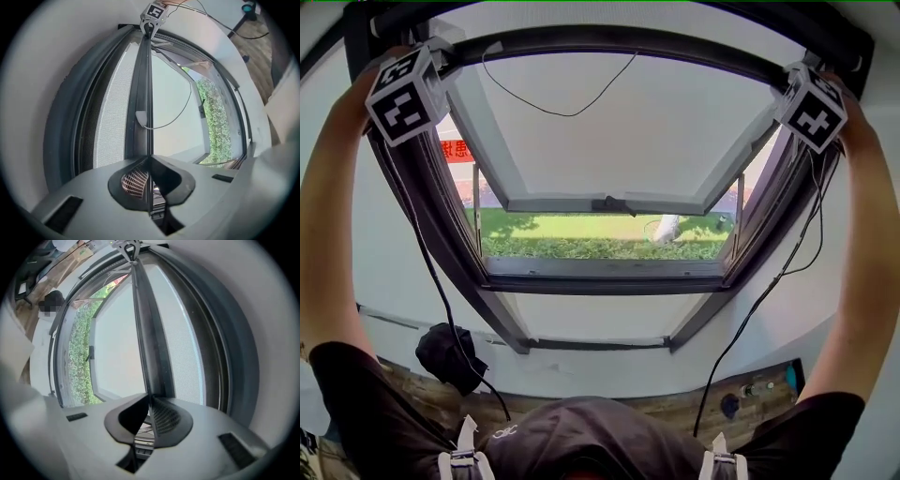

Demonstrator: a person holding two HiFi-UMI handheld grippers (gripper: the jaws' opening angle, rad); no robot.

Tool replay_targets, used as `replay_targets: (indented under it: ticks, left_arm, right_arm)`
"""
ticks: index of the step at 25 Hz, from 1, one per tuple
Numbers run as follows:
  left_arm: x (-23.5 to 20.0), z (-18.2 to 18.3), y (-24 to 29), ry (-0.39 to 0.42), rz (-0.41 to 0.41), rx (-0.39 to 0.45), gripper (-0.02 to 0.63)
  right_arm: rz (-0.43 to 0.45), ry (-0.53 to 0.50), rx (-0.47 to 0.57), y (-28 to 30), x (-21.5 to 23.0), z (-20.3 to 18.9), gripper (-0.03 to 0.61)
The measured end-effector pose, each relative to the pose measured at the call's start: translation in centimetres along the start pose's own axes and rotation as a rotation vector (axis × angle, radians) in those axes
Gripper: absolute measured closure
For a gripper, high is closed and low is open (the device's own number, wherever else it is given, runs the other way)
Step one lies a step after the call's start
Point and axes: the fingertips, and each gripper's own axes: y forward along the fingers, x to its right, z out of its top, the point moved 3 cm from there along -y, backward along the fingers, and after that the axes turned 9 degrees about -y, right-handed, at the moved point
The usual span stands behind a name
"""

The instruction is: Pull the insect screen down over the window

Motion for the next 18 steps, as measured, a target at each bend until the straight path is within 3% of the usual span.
replay_targets:
  ticks: [6,13,18]
  left_arm:
    - [5.0,-0.8,1.1,-0.018,-0.127,-0.004,0.588]
    - [8.2,-0.8,1.3,0.0,-0.148,-0.019,0.588]
    - [12.6,-1.7,1.8,0.007,-0.244,-0.025,0.588]
  right_arm:
    - [0.107,-0.034,-0.021,0.8,-4.8,0.0,0.548]
    - [0.147,-0.038,-0.033,1.2,-7.8,-0.4,0.548]
    - [0.288,-0.049,-0.051,2.3,-12.6,-0.2,0.548]
